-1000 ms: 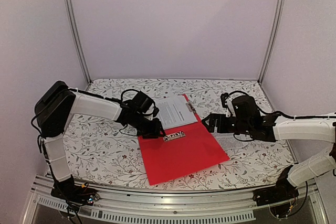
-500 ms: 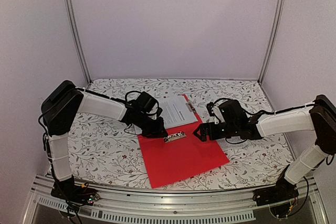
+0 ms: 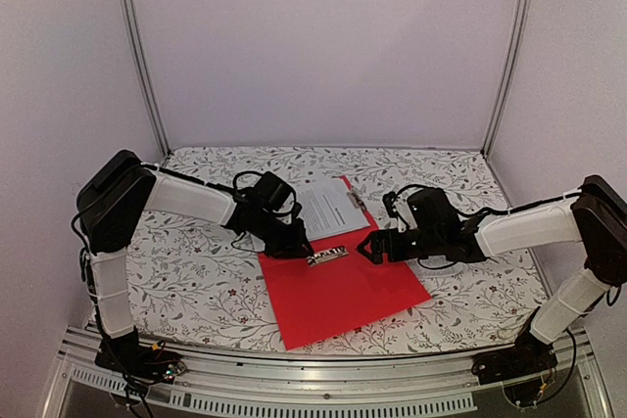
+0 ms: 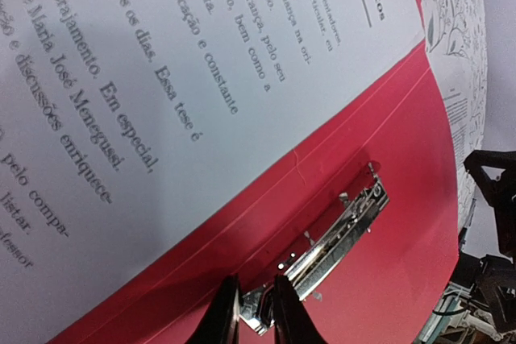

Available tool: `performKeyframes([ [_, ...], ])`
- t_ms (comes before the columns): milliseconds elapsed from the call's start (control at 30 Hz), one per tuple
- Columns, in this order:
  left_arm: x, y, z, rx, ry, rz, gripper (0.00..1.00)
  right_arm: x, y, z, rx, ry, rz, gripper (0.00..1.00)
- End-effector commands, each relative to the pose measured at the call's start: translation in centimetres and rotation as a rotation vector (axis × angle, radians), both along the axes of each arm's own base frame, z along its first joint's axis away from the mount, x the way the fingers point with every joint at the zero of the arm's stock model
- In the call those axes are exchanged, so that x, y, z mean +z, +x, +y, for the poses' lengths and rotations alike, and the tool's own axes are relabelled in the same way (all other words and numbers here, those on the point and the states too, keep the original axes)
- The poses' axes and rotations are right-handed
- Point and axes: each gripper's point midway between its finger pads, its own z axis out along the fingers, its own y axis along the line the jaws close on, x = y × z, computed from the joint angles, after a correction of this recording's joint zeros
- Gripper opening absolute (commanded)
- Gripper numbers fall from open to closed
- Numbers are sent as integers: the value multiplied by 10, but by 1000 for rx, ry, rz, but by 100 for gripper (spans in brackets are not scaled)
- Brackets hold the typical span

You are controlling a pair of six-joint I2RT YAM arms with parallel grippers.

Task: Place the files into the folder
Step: Open the spring clip on the folder at the center of the board.

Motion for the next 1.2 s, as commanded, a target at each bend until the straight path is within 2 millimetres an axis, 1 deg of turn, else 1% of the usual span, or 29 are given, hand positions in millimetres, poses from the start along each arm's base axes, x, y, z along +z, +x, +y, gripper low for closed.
performKeyframes([
  [0,-2,-9,3,4,8,19,16,-11,-6,1,8,-4,23,99],
  [67,-2,-9,3,5,2,22,15,-12,-6,1,7,-1,27,99],
  [233,-1,-12,0,9,-26,37,9,-14,-8,1,7,3,32,99],
  [467,1,-13,-2,19,-49,47,6,-16,-10,3,12,1,35,99],
  [567,2,-14,-2,33,-69,60,7,-17,-10,3,10,-2,34,99],
  [867,6,-17,1,65,-93,66,18,-21,-14,4,13,-5,38,99],
  [1067,7,-17,-1,72,-117,74,18,-25,-17,8,21,-7,45,99],
  [1167,7,-18,-2,73,-125,86,16,-27,-18,9,23,-9,50,99],
])
